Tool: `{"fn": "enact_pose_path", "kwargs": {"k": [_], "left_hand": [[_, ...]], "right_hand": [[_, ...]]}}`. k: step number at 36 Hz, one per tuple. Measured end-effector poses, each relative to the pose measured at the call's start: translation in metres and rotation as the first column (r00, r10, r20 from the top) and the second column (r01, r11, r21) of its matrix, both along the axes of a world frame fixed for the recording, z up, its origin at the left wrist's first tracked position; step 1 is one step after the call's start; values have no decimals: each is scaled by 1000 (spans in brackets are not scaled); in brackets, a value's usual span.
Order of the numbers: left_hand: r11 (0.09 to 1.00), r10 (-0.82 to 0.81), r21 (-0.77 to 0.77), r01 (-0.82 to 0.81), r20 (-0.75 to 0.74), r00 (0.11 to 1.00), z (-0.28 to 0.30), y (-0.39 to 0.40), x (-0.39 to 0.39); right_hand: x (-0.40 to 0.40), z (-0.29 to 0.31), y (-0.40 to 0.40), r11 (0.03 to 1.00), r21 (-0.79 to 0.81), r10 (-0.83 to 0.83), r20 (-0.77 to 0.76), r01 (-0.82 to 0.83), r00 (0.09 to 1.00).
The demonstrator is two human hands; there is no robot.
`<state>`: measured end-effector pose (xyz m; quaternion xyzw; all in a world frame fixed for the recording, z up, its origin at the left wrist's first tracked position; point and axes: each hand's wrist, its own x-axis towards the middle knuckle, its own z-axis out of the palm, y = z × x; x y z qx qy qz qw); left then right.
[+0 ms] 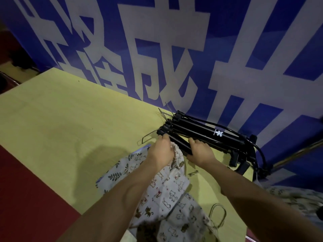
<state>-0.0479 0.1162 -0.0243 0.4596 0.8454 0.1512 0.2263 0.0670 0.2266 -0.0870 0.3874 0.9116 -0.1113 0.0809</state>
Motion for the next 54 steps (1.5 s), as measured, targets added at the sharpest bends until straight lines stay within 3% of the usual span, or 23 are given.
{"fn": "enact_pose_path", "kwargs": {"k": [7, 13, 23, 26, 30, 34, 43, 48, 54], "left_hand": [[979, 58, 198, -56, -2, 998, 14, -24, 12], [911, 85, 403, -93, 38, 996, 26, -52, 16], [839, 156, 495, -227, 182, 971, 41, -78, 12], [836, 95, 526, -158, 145, 985, 53, -79, 11], [883, -85, 459, 101, -56, 995, 64, -81, 16], [902, -208, 345, 260, -180, 961, 65, -78, 24], [898, -285, 258, 355, -272, 919, 74, -68, 22], [895, -336, 210, 393, -261, 905, 74, -67, 19], [903, -336, 185, 388, -260, 905, 74, -67, 23]], "right_hand": [[7, 34, -17, 997, 76, -17, -176, 30, 984], [18, 64, -35, 978, 182, -68, -184, 103, 980], [31, 106, -61, 950, 191, -189, -285, 249, 940], [36, 110, -69, 948, 213, -175, -275, 237, 945], [42, 116, -78, 964, 179, -137, -304, 198, 943], [44, 127, -82, 986, 116, -68, -371, 119, 926], [52, 139, -81, 992, -128, -76, -552, 6, 830], [55, 144, -78, 988, -149, -114, -540, 38, 834], [49, 148, -76, 989, -68, -145, -467, 128, 872]]}}
